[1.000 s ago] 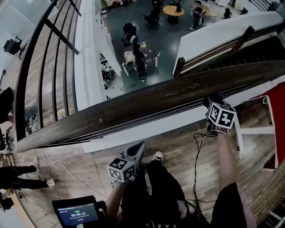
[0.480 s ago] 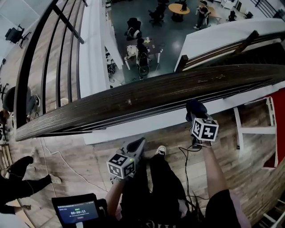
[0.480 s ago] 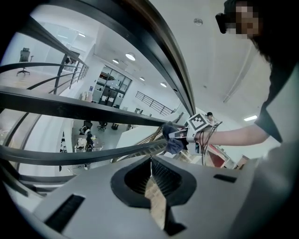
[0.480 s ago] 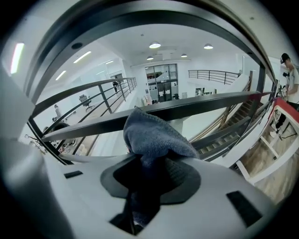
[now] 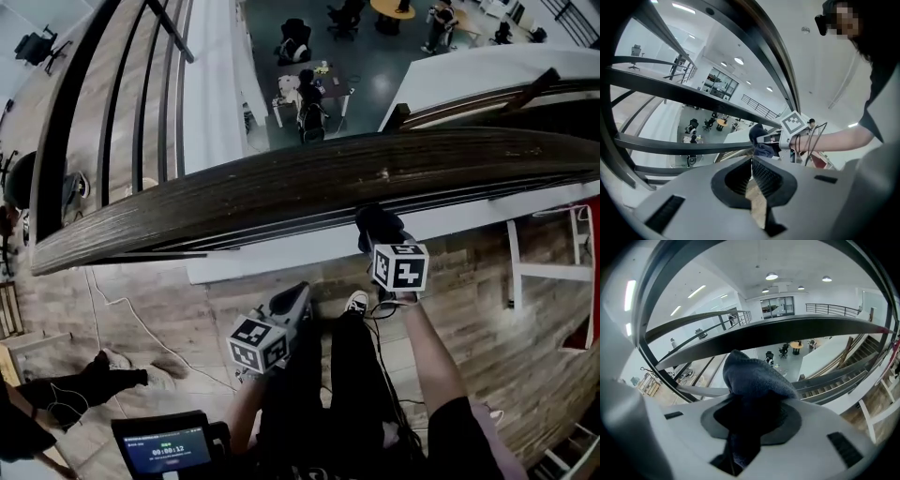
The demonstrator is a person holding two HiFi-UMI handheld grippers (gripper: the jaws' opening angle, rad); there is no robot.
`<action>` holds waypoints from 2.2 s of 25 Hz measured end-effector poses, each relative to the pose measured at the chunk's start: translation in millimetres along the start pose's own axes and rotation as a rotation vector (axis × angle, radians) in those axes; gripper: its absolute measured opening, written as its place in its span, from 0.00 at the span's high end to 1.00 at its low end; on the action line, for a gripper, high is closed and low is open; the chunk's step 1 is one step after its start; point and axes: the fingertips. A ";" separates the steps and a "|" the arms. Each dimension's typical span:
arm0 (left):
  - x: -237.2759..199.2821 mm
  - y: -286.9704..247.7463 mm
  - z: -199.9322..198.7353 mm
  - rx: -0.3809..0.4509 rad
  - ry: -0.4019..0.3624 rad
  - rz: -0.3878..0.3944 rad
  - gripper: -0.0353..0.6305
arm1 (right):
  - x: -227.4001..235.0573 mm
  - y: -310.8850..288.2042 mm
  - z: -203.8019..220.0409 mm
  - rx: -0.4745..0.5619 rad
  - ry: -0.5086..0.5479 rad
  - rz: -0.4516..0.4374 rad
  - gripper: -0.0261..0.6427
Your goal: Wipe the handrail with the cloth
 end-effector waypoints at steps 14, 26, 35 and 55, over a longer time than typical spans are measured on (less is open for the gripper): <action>-83.8 50.2 32.8 -0.029 0.028 -0.025 0.95 | -171.1 -87.6 15.6 -0.035 0.069 -0.161 0.80; -100.2 44.2 48.6 -0.045 0.048 -0.049 0.95 | -181.5 -132.1 17.9 -0.083 0.210 -0.173 0.80; -80.7 9.9 34.8 -0.044 0.032 -0.041 0.95 | -126.5 -123.2 11.4 -0.059 0.194 -0.139 0.80; 28.7 -128.3 33.6 -0.138 -0.042 0.069 0.95 | 135.7 -86.8 -7.8 0.024 0.092 -0.009 0.80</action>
Point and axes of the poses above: the fingertips, and each gripper's own axes: y backward along the fingers, x to its right, z out of its underside, and after that the axes turned 3 degrees about z, right-handed
